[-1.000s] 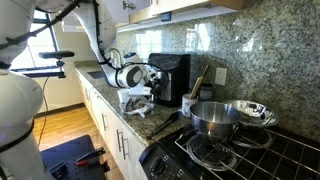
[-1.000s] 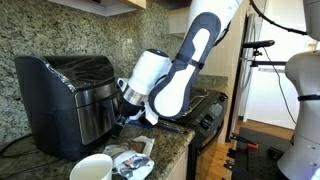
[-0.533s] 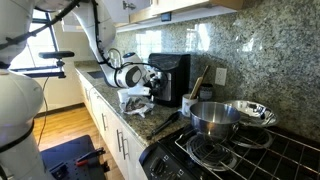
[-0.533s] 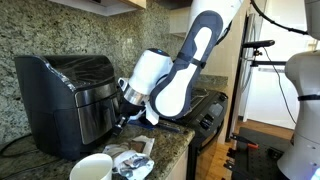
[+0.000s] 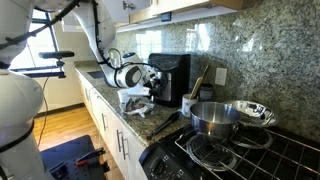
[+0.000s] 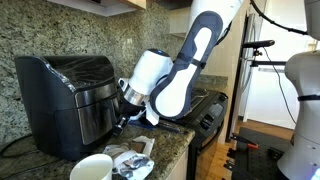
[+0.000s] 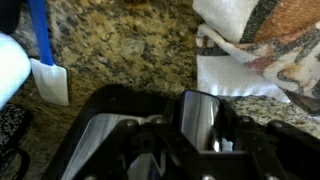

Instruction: Open and close the air fryer

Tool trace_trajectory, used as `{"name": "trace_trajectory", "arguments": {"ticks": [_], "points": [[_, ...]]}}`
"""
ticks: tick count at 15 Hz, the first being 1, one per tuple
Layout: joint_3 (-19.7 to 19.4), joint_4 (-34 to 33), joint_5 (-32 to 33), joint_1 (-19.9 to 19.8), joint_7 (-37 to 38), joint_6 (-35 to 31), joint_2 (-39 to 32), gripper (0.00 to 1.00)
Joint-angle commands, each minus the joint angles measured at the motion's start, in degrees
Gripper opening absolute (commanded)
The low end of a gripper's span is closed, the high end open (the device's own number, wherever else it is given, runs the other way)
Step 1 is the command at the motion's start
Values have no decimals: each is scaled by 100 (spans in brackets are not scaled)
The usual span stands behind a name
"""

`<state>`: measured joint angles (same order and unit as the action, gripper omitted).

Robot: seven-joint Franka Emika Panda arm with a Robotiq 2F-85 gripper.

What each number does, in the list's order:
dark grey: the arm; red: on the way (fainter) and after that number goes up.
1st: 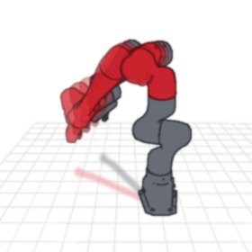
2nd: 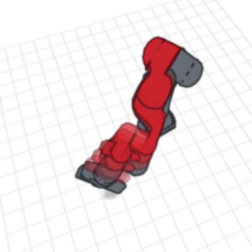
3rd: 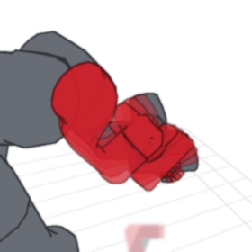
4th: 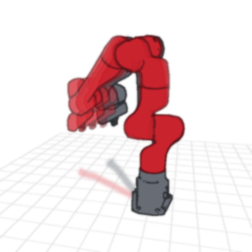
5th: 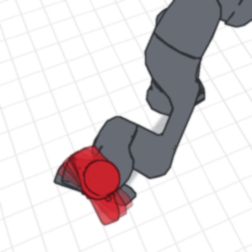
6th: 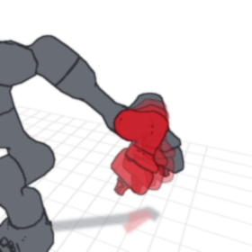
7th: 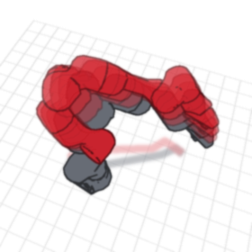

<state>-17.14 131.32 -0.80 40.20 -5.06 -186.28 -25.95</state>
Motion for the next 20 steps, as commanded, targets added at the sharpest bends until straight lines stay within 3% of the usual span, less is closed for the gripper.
{"name": "trace_trajectory", "arguments": {"ticks": [1,13,20], "points": [[-146,516,34,88,-50,168,358,20],[-822,758,22,771,137,271,422,20],[-1761,1338,-13,1722,343,272,592,20]]}}
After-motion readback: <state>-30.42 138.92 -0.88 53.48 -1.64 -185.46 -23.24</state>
